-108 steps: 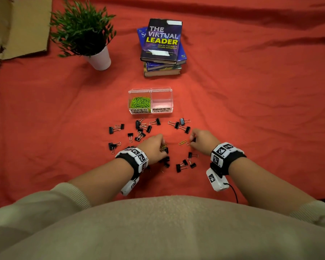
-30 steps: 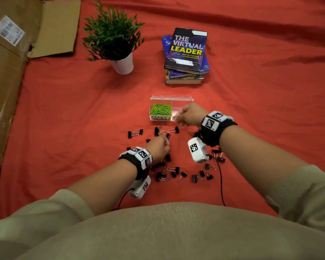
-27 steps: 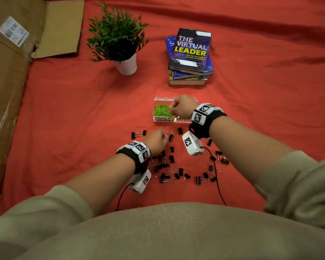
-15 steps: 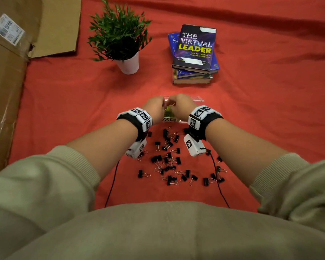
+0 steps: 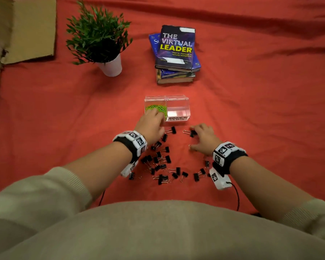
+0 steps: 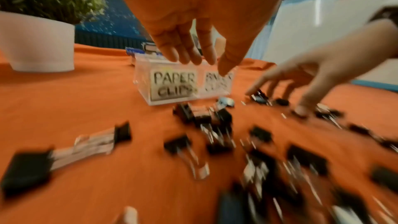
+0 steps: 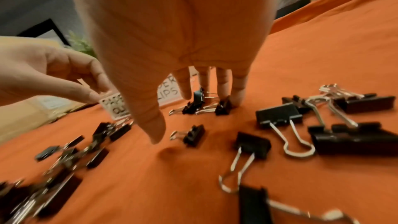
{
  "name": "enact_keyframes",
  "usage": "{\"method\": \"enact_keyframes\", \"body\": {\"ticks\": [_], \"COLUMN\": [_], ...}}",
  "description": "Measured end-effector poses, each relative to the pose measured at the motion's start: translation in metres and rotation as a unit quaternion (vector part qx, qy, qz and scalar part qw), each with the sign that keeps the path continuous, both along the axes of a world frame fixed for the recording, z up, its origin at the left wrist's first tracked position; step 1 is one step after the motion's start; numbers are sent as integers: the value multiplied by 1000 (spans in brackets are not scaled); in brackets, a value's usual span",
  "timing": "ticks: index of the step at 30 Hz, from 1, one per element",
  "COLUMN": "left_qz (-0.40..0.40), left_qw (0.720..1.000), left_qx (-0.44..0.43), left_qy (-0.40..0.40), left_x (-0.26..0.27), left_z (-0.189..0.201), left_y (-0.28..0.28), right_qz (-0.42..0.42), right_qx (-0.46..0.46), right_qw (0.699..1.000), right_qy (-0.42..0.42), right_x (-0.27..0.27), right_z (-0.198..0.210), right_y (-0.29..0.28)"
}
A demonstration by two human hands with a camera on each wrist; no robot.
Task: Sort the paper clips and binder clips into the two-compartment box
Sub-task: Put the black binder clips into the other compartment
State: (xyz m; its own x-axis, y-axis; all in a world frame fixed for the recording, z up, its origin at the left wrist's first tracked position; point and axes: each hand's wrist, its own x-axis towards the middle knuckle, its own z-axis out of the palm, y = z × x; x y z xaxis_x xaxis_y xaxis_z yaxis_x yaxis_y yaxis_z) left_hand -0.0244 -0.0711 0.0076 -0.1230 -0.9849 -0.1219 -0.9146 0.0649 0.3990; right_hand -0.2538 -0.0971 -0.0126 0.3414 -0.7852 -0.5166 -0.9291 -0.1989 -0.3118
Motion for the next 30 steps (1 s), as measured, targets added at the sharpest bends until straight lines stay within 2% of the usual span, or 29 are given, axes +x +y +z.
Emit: {"method": "enact_keyframes", "body": {"ticks": [4,7,12,17,19,21,25,28,30], "left_qz": [-39,-21,2,27,40,49,52,57,61], "left_qw": [994,989,989,986,984,983,983,983,983], "left_qx": [94,137,146,165,172,177,175,176,174], "left_qy": [-39,-56,-34,-20,-21,-20,-19,-6,2], "left_x": [-3,-3,-3,-2,-2,-3,-4,-6,-7], "left_z": [-21,-31,-37,-39,-39,-39,-38,-36,-35], "left_y": [32,42,43,40,39,38,38,39,39], "right_qz": [51,55,71,96,57,-17,-141,-167,-163], "right_qx": [-26,-22,12,8,16,33,74,67,43], "right_qw": [998,998,996,993,993,987,952,931,935], "right_qy": [0,-30,-47,-63,-100,-154,-262,-317,-311], "right_x": [5,11,19,21,21,22,31,43,53], "right_z": [-7,-11,-10,-15,-15,-11,13,37,46], "right_y": [18,23,26,26,25,22,-1,-34,-54]}}
